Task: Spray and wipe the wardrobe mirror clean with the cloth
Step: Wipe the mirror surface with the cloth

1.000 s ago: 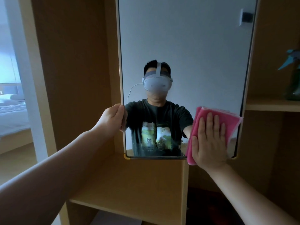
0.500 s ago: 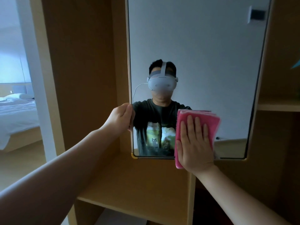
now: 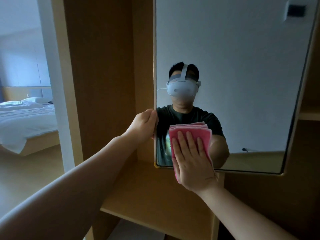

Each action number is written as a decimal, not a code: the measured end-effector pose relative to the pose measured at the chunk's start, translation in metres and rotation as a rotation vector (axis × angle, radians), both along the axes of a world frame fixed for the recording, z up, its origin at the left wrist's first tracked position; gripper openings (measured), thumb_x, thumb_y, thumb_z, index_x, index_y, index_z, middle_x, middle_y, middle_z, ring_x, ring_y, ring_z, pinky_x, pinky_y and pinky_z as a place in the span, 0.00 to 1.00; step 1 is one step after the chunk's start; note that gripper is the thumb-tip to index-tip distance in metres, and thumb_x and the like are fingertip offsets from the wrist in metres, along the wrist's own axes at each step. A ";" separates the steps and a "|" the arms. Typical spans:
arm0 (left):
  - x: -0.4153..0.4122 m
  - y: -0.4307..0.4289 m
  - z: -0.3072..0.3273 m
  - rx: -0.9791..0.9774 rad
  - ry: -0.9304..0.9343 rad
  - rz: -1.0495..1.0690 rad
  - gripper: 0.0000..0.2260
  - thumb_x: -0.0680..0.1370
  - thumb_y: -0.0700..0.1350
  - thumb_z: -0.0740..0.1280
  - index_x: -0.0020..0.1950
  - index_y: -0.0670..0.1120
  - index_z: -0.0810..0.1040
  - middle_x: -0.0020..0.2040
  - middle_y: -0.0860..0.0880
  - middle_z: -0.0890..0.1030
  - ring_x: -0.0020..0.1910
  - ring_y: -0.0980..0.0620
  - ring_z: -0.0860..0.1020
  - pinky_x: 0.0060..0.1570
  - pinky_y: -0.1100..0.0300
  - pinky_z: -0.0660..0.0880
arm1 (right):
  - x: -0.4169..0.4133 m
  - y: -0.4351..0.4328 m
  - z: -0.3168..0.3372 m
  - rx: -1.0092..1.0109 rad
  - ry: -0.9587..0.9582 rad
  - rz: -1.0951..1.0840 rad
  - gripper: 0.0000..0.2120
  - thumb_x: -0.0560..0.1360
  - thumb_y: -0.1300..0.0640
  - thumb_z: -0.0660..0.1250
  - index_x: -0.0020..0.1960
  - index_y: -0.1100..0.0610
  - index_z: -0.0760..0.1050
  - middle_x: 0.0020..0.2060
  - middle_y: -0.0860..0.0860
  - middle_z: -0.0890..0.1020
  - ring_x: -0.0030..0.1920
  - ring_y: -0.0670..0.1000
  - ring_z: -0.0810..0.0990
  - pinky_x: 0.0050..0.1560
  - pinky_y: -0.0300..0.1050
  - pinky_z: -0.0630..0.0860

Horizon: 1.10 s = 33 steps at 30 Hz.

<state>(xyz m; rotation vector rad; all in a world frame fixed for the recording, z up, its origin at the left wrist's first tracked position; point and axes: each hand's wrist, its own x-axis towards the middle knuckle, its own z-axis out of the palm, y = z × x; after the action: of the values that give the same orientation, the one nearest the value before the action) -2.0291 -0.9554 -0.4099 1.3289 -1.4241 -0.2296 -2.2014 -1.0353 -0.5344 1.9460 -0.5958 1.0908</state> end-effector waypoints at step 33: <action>-0.004 0.008 0.003 0.036 0.007 0.047 0.18 0.83 0.48 0.52 0.48 0.35 0.72 0.38 0.39 0.78 0.32 0.47 0.81 0.33 0.46 0.82 | 0.005 0.033 -0.022 0.172 0.294 0.207 0.24 0.81 0.56 0.55 0.76 0.59 0.59 0.76 0.55 0.61 0.78 0.57 0.52 0.76 0.57 0.53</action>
<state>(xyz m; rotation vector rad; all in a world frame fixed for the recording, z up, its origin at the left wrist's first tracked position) -2.0333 -0.9475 -0.4066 1.3888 -1.3869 -0.2295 -2.1961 -1.0022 -0.5563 2.3055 -0.3413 0.8730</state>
